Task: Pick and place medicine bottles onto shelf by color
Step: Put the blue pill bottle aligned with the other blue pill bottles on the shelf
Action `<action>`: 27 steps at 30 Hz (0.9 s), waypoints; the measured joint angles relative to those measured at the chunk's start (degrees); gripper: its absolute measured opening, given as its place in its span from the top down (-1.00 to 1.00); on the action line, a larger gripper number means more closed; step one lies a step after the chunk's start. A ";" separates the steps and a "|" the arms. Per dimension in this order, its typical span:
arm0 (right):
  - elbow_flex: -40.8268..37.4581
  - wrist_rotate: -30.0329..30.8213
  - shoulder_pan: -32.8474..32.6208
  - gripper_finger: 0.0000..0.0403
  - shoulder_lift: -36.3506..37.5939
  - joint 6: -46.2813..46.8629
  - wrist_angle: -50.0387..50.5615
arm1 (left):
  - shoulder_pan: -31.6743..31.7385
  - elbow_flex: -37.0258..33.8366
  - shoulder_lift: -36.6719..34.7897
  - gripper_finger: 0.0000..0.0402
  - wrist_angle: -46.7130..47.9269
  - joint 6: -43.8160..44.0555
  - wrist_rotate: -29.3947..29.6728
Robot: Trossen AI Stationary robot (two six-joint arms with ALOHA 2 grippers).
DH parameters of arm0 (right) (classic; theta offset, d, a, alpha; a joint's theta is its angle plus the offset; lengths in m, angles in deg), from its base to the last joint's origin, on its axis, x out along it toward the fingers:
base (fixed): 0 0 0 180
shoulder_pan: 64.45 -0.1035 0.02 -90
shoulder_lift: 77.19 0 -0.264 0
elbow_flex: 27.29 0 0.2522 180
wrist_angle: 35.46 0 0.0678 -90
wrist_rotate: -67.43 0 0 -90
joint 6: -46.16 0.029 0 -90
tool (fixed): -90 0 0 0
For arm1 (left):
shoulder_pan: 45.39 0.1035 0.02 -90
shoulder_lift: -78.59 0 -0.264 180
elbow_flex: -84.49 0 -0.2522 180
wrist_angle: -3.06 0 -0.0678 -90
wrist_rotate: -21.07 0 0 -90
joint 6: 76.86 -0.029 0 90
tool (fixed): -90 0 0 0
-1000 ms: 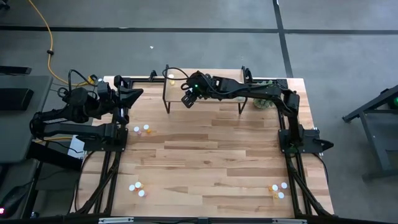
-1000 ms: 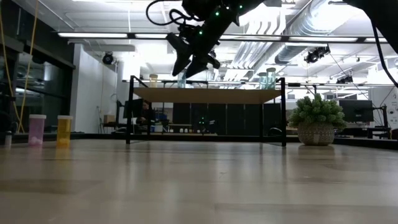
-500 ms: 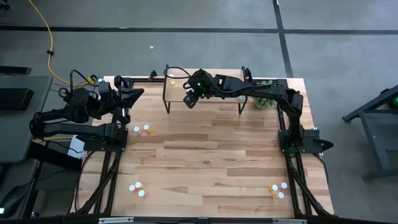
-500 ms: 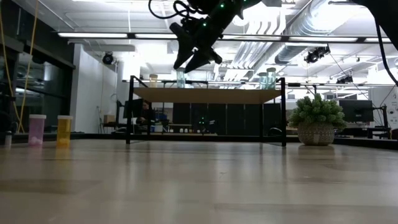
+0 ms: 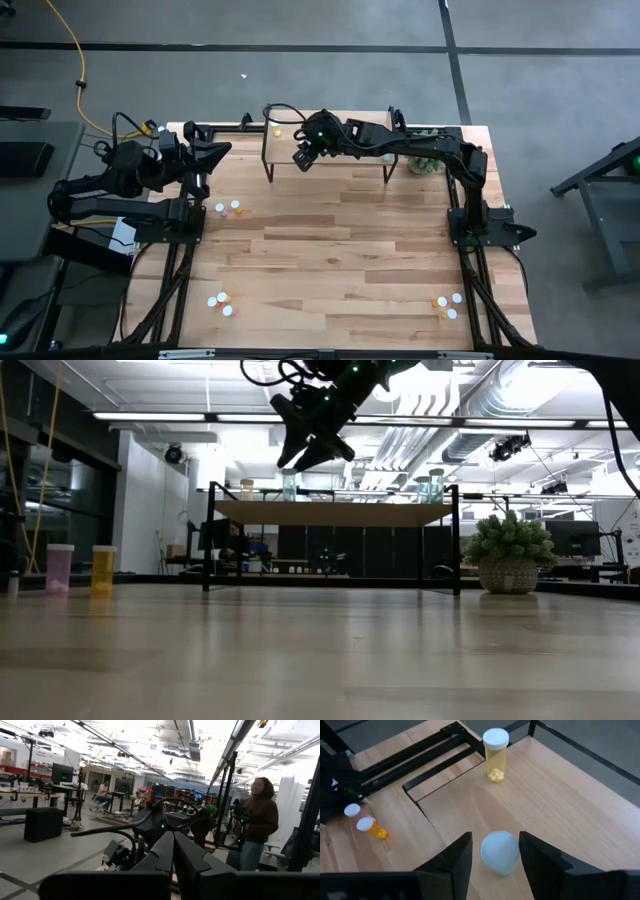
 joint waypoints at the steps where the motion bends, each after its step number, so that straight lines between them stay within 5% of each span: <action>1: -0.02 0.00 0.00 0.25 0.00 -0.09 0.26 | 0.00 0.00 0.00 1.00 0.00 0.01 0.00; 27: -0.07 1.45 0.00 0.27 -0.09 -0.59 1.30 | 0.00 0.00 0.00 1.00 -0.08 -0.04 -0.02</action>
